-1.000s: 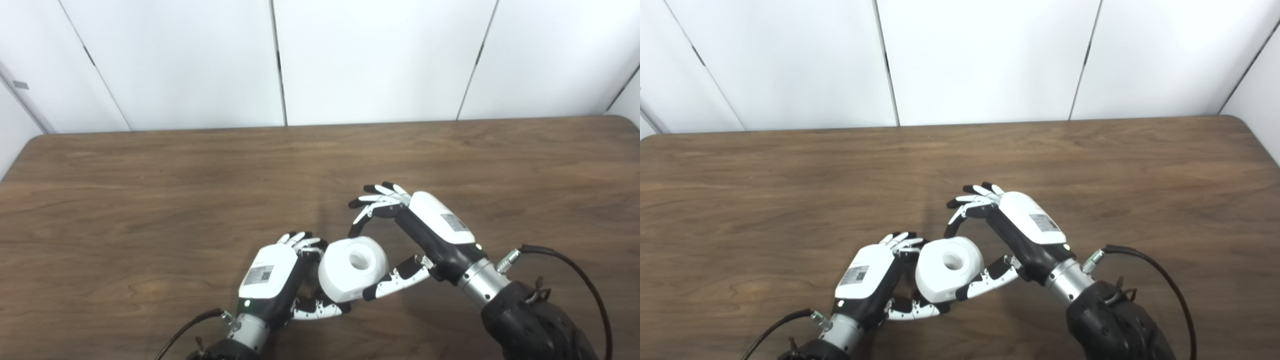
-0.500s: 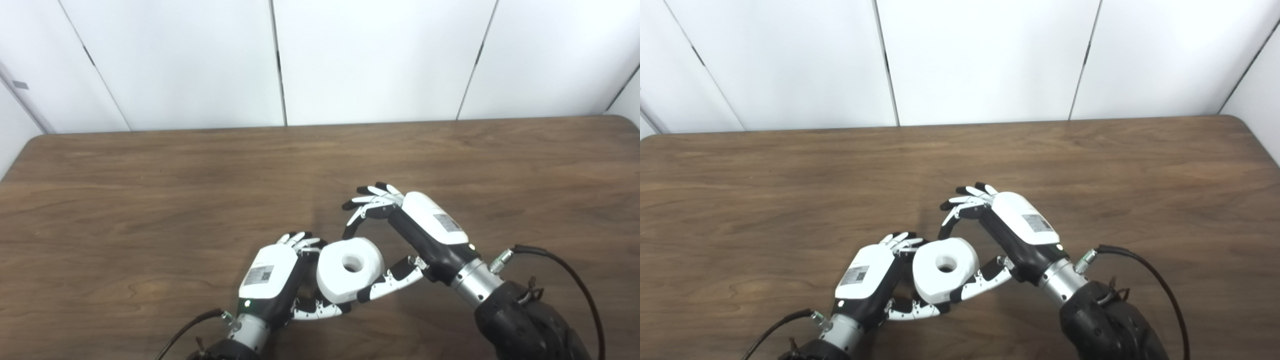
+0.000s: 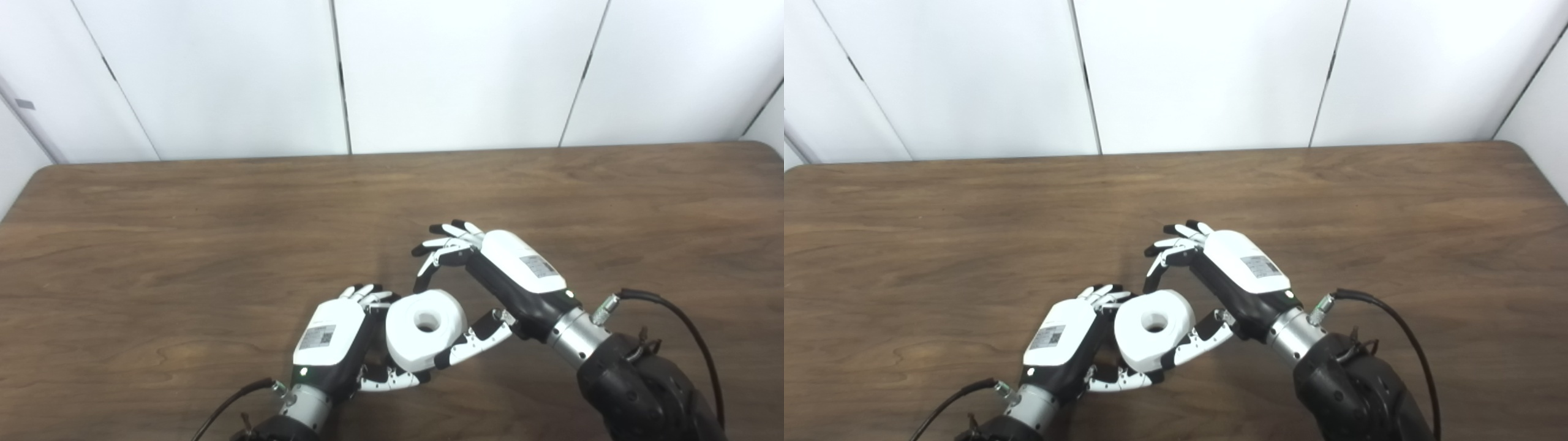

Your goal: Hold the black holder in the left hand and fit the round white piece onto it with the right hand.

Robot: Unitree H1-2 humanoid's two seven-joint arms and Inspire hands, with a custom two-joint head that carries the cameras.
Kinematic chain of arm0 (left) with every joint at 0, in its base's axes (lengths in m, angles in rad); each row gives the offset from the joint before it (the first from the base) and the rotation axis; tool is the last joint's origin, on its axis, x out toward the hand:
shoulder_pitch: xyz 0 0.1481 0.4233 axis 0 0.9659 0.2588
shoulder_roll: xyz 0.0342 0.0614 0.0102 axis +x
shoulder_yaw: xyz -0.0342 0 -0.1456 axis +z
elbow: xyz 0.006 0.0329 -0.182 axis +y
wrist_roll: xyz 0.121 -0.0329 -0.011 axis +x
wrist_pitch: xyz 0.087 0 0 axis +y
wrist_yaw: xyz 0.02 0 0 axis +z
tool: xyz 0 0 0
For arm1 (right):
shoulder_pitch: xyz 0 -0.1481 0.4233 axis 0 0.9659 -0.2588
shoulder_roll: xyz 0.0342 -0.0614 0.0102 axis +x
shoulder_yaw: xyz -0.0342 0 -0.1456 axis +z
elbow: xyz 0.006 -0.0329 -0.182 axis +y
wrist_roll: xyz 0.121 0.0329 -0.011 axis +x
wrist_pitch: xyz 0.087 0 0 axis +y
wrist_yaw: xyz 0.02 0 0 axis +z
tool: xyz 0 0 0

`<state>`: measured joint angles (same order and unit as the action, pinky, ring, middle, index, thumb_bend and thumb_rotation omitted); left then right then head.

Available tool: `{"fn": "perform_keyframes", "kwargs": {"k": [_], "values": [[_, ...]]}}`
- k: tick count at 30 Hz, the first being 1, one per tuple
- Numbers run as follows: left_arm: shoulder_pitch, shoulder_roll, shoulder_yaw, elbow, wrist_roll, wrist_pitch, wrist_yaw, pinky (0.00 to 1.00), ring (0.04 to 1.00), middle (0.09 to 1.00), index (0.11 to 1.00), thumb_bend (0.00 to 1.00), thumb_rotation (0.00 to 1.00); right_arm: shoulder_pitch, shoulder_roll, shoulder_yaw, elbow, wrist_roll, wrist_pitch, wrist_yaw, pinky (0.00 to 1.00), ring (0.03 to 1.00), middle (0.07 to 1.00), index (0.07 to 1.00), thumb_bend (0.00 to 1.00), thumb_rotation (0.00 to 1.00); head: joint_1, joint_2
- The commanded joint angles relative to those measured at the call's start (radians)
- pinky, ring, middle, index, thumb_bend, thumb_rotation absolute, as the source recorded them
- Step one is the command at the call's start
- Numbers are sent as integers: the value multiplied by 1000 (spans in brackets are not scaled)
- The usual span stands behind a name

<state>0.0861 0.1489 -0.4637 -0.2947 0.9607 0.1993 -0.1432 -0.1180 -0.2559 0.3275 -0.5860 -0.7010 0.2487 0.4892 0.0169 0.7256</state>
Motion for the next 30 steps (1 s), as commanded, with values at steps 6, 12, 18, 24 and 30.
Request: {"fn": "perform_keyframes", "kwargs": {"k": [6, 12, 18, 24, 30], "values": [[22, 2, -34, 42, 16, 27, -77, 942, 916, 820, 490, 517, 53, -19, -26, -1, -8, -26, 16, 43, 1000, 959, 811, 546, 732, 237, -1, 0], [20, 3, -35, 49, 15, 20, -66, 932, 909, 813, 489, 517, 53, -21, -27, -6, -9, -28, 25, 59, 1000, 971, 816, 629, 965, 329, 0, 0], [18, 4, -39, 49, 19, 26, -75, 935, 913, 817, 490, 517, 53, -24, -33, -2, -22, -50, 38, 93, 1000, 986, 851, 732, 994, 389, 1, 1], [15, 8, -41, 47, 20, 33, -84, 932, 913, 819, 489, 517, 54, -28, -30, -2, -38, -71, 47, 132, 1000, 1000, 902, 803, 1000, 446, 1, 3], [15, 9, -41, 45, 16, 34, -89, 935, 915, 821, 489, 517, 54, -27, -28, -7, -39, -70, 46, 136, 1000, 1000, 913, 814, 1000, 451, 1, 3]]}}
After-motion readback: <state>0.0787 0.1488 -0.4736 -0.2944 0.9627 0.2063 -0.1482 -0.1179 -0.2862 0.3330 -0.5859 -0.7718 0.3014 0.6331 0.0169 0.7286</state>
